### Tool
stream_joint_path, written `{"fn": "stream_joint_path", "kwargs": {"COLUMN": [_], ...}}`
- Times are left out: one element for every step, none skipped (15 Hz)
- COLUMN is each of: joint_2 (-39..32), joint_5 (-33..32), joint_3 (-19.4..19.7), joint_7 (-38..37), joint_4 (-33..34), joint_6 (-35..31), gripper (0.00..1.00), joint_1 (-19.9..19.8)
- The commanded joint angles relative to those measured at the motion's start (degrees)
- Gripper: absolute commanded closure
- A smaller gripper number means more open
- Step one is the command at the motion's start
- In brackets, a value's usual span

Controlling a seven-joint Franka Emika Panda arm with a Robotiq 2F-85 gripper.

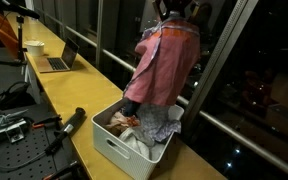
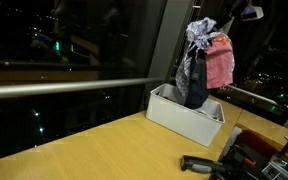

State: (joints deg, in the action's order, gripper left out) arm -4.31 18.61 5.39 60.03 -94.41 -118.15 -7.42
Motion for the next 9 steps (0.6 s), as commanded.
{"fn": "stream_joint_path", "kwargs": {"joint_2": [-0.85, -1.25, -1.64, -1.83, -2.03, -2.15, -2.27, -2.29, -2.29], "joint_5": [2.07, 2.19, 2.44, 2.69, 2.92, 2.95, 2.94, 2.89, 2.91], "joint_3": [0.15, 0.17, 0.14, 0.03, -0.09, -0.18, -0.26, -0.33, -0.39], "joint_7": [0.91, 0.94, 0.99, 1.1, 1.22, 1.22, 1.12, 1.08, 1.09], "joint_4": [-0.45, -0.66, -0.74, -0.99, -1.09, -1.23, -1.31, -1.43, -1.53], "joint_6": [-0.29, -0.37, -0.31, -0.55, -0.58, -0.64, -0.74, -0.76, -0.81], "gripper": [0.94, 0.94, 0.94, 0.94, 0.84, 0.51, 0.49, 0.44, 0.36], "joint_1": [-0.91, -1.12, -1.37, -1.53, -1.67, -1.74, -1.76, -1.73, -1.71]}}
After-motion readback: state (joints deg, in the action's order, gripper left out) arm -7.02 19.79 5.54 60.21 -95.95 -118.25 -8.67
